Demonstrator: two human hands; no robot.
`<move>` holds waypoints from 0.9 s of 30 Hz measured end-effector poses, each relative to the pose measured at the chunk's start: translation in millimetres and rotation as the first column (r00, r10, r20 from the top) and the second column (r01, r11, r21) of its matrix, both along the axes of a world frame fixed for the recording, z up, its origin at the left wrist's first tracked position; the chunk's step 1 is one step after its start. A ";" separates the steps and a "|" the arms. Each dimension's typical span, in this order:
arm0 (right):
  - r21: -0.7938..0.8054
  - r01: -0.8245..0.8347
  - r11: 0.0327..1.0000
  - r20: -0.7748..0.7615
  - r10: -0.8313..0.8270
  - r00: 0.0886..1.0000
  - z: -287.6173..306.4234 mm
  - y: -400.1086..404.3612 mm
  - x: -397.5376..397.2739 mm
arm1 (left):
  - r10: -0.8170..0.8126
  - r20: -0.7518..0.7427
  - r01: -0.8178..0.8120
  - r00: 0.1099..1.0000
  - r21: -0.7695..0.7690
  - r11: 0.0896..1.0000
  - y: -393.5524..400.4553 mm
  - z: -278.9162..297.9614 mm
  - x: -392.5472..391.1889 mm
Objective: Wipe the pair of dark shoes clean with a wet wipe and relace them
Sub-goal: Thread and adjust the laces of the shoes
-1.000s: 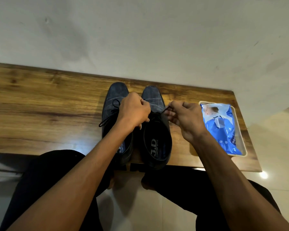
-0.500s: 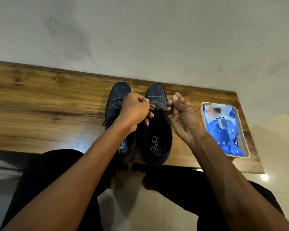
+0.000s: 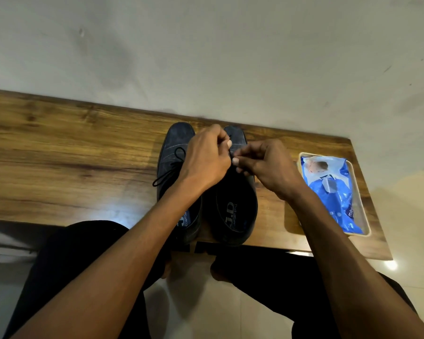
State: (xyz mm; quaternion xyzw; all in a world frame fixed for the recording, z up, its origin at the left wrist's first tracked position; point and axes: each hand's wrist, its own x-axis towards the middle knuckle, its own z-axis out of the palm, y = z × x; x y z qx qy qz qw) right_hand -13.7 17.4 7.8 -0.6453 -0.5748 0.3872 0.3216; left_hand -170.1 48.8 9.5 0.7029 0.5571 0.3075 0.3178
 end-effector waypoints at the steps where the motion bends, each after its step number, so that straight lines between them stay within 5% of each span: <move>1: 0.008 -0.028 1.000 0.049 0.027 0.998 2.2 0.8 -0.5 | -0.025 -0.007 0.025 1.000 0.043 0.999 -0.3 -0.2 2.0; 6: 0.060 -0.079 0.995 0.211 0.065 0.975 4.5 0.6 -1.4 | -0.124 0.018 0.123 0.992 0.045 0.991 0.4 0.7 4.3; 9: -0.004 -0.036 0.999 0.074 0.036 0.997 1.6 -0.8 -0.4 | -0.212 0.019 0.212 0.977 -0.127 0.969 2.3 2.0 -1.8; 19: -0.147 0.081 0.986 -0.277 -0.119 0.954 3.0 -2.1 -0.5 | -0.085 0.009 0.085 0.996 -0.126 0.988 -2.9 -2.4 -3.6; 27: -0.151 0.229 0.962 -0.296 -0.265 0.918 0.9 -2.0 -8.1 | 0.040 -0.049 -0.046 0.998 -0.119 0.992 -10.3 -6.0 4.2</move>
